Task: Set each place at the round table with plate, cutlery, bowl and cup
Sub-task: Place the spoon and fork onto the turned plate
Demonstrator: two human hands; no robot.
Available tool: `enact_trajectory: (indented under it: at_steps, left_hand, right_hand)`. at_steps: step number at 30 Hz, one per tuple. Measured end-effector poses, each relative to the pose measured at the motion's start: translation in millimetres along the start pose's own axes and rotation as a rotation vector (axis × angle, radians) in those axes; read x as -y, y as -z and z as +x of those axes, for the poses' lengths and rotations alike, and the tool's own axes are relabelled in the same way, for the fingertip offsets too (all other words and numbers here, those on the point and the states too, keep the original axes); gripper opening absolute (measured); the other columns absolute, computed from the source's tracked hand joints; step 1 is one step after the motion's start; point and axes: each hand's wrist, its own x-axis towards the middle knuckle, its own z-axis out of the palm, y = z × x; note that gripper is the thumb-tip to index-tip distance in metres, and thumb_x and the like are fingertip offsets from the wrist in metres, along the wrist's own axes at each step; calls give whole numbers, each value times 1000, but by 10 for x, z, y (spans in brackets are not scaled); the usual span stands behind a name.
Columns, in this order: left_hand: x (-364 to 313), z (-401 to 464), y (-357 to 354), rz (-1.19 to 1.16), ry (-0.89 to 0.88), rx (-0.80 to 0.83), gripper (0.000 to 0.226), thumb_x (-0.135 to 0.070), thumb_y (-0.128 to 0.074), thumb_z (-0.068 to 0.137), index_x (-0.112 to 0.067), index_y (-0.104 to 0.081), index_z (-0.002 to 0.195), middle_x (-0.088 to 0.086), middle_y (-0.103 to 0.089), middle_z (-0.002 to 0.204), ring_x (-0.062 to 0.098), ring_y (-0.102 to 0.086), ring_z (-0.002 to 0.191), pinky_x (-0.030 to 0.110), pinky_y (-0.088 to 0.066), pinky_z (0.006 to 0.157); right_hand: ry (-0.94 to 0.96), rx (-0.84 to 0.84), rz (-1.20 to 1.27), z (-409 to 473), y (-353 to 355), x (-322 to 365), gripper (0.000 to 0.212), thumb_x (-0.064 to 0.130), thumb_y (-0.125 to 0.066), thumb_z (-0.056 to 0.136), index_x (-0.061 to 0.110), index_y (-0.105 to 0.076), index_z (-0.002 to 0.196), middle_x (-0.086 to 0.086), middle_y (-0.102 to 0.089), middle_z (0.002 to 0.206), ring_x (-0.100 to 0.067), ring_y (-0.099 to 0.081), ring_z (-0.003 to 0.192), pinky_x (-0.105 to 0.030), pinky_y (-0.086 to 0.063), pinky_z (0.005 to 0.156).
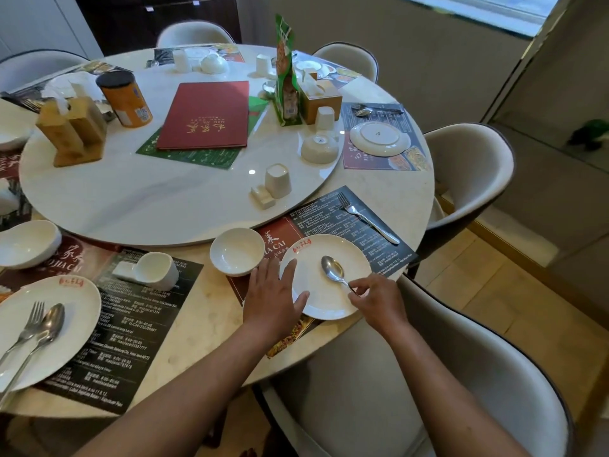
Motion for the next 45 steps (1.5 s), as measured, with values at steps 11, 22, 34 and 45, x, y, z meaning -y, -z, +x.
enact_trajectory:
  at_steps: [11, 22, 34, 45]
  left_hand:
    - [-23, 11, -21, 10, -4, 11, 72, -61, -40, 98, -27, -18, 158, 12, -22, 164, 31, -11, 153, 45, -8, 125]
    - [-136, 119, -14, 37, -14, 46, 73, -61, -38, 99, -27, -15, 159, 14, -20, 164, 32, -11, 153, 47, -7, 124]
    - [-400, 495, 1, 75, -5, 80, 71, -60, -35, 101, -28, -10, 160, 12, -13, 167, 32, -6, 154, 48, -6, 124]
    - [-173, 386, -77, 54, 30, 19, 72, -61, -41, 98, -26, -20, 158, 11, -25, 162, 31, -17, 151, 47, -12, 125]
  right_hand:
    - [-28, -4, 7, 11, -8, -97, 22, 31, -78, 85, 31, -77, 106, 10, -60, 91, -10, -57, 85, -35, -55, 78]
    - [-47, -82, -51, 49, 71, -52, 31, 54, -74, 82, 31, -74, 103, 12, -61, 93, -6, -59, 84, -31, -55, 73]
    - [-54, -152, -227, 1246, 308, 63, 41, 34, -64, 94, 23, -59, 133, -7, -58, 128, -28, -50, 120, -40, -47, 91]
    - [44, -115, -400, 1471, 221, 98, 35, 0, -44, 90, 13, -73, 105, -15, -70, 103, -36, -65, 92, -39, -54, 78]
